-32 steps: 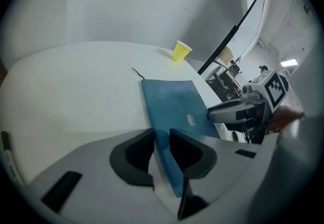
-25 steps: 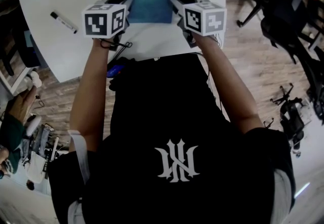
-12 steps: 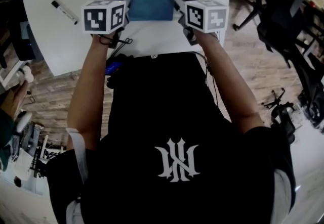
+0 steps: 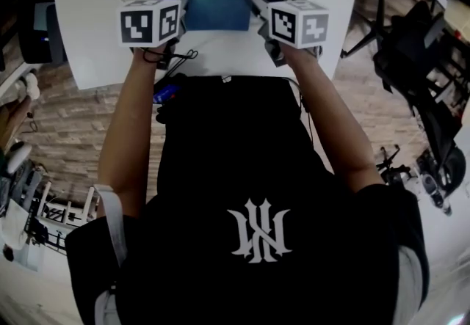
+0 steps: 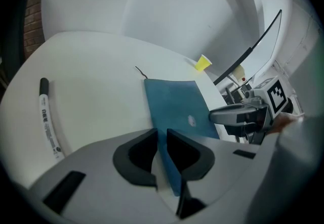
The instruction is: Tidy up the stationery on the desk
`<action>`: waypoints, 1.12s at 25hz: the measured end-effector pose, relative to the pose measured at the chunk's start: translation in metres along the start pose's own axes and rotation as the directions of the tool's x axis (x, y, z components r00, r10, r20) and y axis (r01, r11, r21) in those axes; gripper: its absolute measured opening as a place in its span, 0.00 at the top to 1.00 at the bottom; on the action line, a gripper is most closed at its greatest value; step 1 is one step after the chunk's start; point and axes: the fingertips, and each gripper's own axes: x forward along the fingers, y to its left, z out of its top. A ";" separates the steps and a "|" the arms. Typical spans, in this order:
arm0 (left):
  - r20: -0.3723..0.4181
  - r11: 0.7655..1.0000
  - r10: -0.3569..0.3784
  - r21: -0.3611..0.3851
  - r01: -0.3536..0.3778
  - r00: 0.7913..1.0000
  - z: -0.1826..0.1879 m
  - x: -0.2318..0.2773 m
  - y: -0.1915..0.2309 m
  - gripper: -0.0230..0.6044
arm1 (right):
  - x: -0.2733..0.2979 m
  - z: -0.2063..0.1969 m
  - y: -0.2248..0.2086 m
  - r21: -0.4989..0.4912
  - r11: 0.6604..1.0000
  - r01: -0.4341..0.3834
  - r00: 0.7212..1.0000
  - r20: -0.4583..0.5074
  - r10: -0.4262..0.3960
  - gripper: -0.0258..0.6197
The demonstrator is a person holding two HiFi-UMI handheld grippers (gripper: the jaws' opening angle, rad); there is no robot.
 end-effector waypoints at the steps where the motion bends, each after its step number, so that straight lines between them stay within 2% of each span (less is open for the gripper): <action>1: 0.002 1.000 0.005 -0.009 -0.005 1.000 -0.003 -0.004 0.005 0.87 | 0.004 0.000 0.005 -0.003 1.000 -0.005 1.000 -0.005 0.005 0.84; 12: -0.003 0.997 0.025 -0.073 -0.025 1.000 -0.030 -0.035 0.049 0.87 | 0.032 -0.018 0.056 -0.030 0.999 -0.040 0.997 -0.062 0.038 0.84; 21: 0.010 0.994 0.009 -0.111 -0.007 1.000 -0.046 -0.040 0.049 0.88 | 0.037 -0.031 0.058 -0.031 0.999 -0.027 0.995 -0.097 0.024 0.84; 28: -0.016 0.997 -0.031 -0.072 0.030 0.999 -0.045 -0.040 0.051 0.86 | 0.040 -0.031 0.059 -0.036 0.999 -0.032 0.991 -0.128 0.027 0.84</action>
